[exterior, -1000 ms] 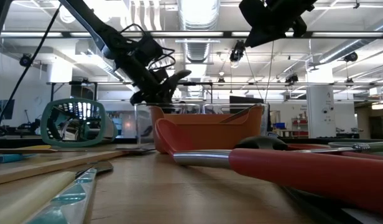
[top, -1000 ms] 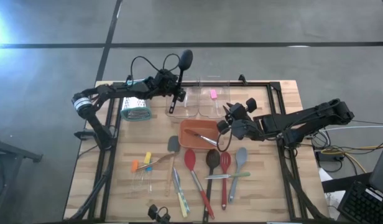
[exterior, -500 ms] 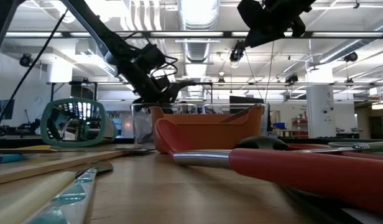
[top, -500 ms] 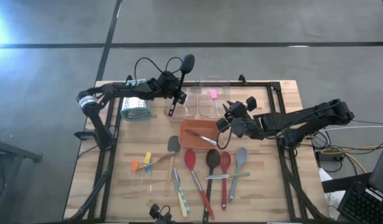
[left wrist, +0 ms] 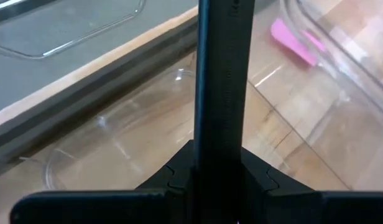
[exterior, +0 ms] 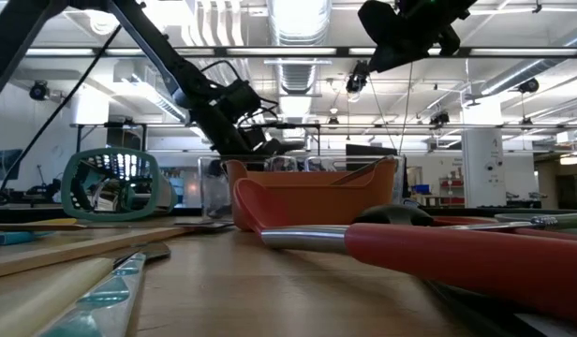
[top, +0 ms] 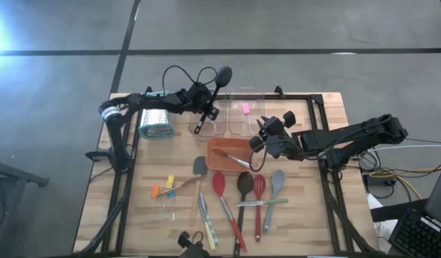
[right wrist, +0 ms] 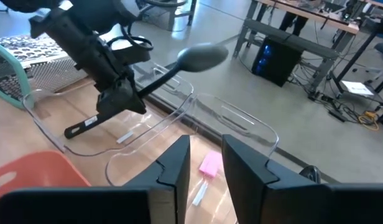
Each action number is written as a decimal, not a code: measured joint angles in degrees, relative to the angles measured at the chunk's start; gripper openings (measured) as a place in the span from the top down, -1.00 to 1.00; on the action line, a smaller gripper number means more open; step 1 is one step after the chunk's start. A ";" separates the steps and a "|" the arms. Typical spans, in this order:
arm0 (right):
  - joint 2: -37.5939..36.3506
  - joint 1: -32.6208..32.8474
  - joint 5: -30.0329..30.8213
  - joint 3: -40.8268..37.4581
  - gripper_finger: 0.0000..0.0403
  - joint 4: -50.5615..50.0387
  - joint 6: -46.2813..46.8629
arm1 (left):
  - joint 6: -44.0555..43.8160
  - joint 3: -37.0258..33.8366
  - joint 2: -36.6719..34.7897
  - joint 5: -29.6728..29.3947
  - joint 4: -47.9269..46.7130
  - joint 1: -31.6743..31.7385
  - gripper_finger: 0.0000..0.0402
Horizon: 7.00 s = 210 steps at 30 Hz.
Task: Pick & Place Kitchen Items
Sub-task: Put the black serving spoon into the left transparent bin, then adjust the left transparent bin, then put the brown knife into the orange bin
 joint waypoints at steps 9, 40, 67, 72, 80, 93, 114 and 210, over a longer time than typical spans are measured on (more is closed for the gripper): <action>0.00 0.02 -0.08 -0.23 0.62 -0.05 -0.21 | 0.42 2.03 1.55 -0.03 -1.45 0.15 0.65; 0.02 0.02 -2.26 -1.10 0.63 -0.86 -0.58 | 18.60 5.44 -13.23 1.33 -17.65 0.28 -0.08; 0.02 0.04 -3.59 -1.17 0.66 0.04 -0.19 | 31.76 -7.88 -26.86 -4.06 -48.10 -9.49 -0.09; 0.02 0.04 -3.58 -1.19 0.63 0.63 -0.20 | 32.46 -10.73 -26.86 -3.83 -40.91 -9.56 -0.09; 0.02 0.02 -3.56 -1.19 0.57 1.06 -0.36 | 32.93 -11.15 -26.86 -3.38 -35.35 -9.82 -0.09; 0.02 0.02 -3.54 -1.19 0.66 1.05 -0.39 | 33.38 -11.15 -26.86 -1.28 -31.79 -9.84 -0.09; 0.02 0.09 -3.54 -1.26 0.63 0.94 -0.65 | 17.54 -7.90 -27.06 3.12 -53.68 -10.99 -0.09; 0.02 0.13 -3.49 -1.43 0.60 1.41 -0.80 | -15.51 -27.65 -23.93 5.52 -23.59 -50.28 -0.09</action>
